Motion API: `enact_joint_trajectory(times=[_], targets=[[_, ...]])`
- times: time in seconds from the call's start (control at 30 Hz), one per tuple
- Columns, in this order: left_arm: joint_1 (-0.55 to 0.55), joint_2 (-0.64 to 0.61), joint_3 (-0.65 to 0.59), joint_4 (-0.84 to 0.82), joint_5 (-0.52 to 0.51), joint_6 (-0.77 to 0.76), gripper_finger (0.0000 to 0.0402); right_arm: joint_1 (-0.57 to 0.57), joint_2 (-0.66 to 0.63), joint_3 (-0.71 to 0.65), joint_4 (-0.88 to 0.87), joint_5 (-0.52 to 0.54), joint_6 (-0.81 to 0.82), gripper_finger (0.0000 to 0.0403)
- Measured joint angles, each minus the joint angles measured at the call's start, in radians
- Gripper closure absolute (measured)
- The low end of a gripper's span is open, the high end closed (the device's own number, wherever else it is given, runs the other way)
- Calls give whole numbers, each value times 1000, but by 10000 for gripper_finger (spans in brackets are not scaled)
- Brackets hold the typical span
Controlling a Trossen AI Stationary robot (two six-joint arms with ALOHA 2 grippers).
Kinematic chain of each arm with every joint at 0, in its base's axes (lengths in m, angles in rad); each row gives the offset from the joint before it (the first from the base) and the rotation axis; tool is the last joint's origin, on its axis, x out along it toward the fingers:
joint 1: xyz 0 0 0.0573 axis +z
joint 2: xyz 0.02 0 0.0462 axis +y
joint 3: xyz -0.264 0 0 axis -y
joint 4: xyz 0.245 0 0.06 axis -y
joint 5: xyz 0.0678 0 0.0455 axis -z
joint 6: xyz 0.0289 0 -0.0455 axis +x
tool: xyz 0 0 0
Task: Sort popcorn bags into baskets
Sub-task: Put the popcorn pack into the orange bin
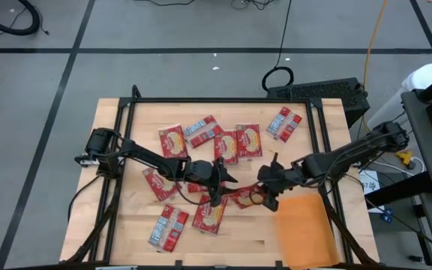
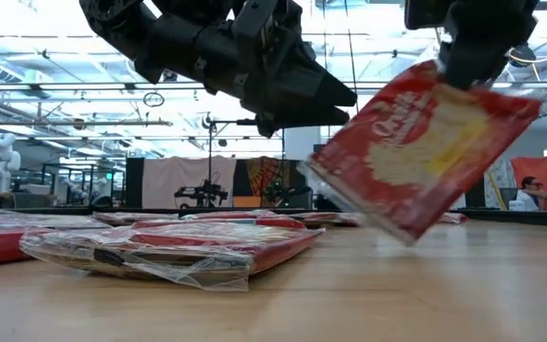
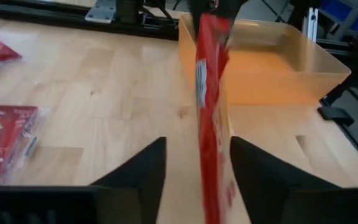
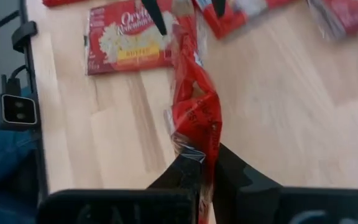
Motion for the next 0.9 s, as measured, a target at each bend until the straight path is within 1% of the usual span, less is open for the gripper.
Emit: enact_joint_trajectory(times=[0.13, 0.23, 0.3, 0.43, 0.67, 0.8, 0.9], targets=[[3, 0, 0, -1, 0, -45, 176, 37, -4, 96, -148, -2, 112, 400], [3, 0, 0, -3, 0, -69, 165, 65, -10, 179, -252, -4, 188, 400], [-1, 0, 0, -5, 0, -80, 164, 84, -15, 231, -299, 2, 241, 401], [-20, 0, 0, -25, 0, -97, 163, 151, -16, 308, -371, 48, 378, 401], [-66, 0, 0, -36, 0, -92, 163, 289, -16, 394, -571, 46, 654, 401], [-93, 0, 0, -35, -34, -89, 163, 375, -19, 453, -638, 48, 810, 401], [-108, 0, 0, -35, -46, -82, 163, 435, -22, 486, -726, 48, 936, 401]])
